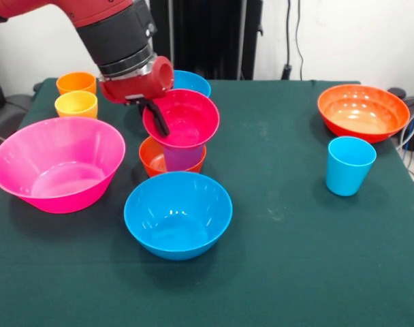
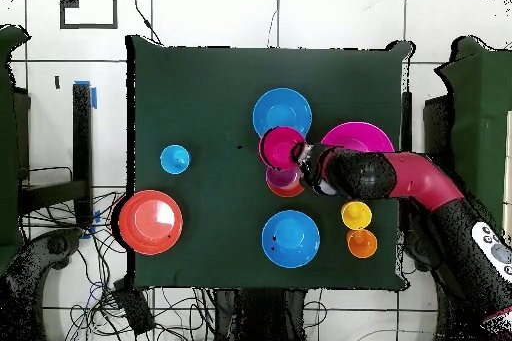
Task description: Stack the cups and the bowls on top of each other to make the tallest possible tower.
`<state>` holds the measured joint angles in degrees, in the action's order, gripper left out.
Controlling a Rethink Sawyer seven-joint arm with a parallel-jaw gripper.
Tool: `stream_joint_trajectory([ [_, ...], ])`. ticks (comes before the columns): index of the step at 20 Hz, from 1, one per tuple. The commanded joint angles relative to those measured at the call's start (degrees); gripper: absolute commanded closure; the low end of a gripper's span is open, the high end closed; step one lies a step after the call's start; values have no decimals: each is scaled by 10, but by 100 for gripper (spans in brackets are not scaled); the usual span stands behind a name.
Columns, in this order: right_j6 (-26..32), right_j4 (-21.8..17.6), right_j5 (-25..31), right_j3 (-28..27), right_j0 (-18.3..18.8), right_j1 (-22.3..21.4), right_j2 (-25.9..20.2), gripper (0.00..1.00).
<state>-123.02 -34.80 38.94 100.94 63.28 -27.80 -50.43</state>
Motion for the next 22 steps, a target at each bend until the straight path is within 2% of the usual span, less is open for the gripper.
stream_joint_trajectory([
  [1, 176, -63, 94, -32, -15, 16, 59, 100],
  [7, 181, -93, 109, -48, -23, 22, 75, 100],
  [11, 165, -102, 110, -31, -20, 22, 84, 100],
  [17, 127, -95, 95, 21, -13, -12, 92, 100],
  [22, 131, -86, 99, 25, -15, -24, 84, 100],
])
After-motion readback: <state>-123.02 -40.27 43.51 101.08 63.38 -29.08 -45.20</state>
